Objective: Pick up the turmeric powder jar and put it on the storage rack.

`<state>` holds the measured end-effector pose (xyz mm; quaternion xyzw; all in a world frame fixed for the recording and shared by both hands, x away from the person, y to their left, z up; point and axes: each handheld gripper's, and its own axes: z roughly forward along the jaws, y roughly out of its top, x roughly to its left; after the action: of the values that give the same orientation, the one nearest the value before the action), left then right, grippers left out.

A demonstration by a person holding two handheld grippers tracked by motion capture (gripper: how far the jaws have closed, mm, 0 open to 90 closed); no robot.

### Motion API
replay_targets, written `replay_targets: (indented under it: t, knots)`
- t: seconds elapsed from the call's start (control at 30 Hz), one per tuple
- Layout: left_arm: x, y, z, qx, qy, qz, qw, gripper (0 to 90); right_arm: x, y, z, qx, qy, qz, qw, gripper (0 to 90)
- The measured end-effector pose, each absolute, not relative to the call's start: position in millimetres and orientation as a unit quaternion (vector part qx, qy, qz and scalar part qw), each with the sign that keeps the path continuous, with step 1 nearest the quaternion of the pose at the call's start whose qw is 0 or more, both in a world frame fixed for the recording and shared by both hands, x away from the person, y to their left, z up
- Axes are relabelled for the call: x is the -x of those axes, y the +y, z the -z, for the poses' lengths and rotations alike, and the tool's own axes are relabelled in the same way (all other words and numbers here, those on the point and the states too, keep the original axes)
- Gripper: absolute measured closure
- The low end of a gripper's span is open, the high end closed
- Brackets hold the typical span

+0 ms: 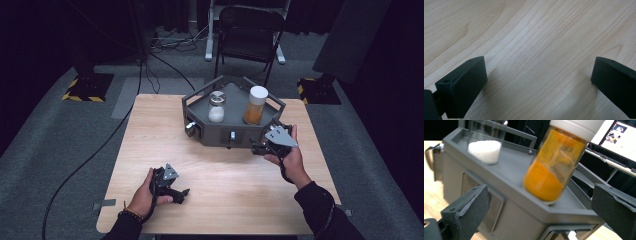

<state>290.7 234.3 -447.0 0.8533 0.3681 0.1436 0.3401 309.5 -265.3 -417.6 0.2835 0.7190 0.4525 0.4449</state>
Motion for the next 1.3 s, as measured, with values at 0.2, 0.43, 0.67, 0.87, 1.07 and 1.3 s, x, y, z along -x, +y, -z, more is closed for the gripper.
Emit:
replay_targets:
  t: [0.2,0.43,0.67,0.87,1.07,1.3]
  knots:
    - [-291,234,447,-0.853,0.369,-0.143,0.34,0.0,-302,-270,425,-0.267,0.732,-0.445,0.442,1.7]
    - [-291,234,447,-0.853,0.368,-0.144,0.34,0.0,-296,-274,434,-0.257,0.747,-0.436,0.43,1.7]
    - [-291,234,447,-0.853,0.368,-0.143,0.34,0.0,-292,-281,438,-0.243,0.77,-0.423,0.411,1.7]
    - [-291,234,447,-0.853,0.369,-0.143,0.34,0.0,-288,-285,441,-0.237,0.785,-0.414,0.395,1.7]
    - [-291,234,447,-0.853,0.368,-0.143,0.34,0.0,-284,-290,446,-0.237,0.802,-0.404,0.371,1.7]
    - [-291,234,447,-0.853,0.368,-0.144,0.34,0.0,-279,-289,457,-0.237,0.825,-0.381,0.343,1.7]
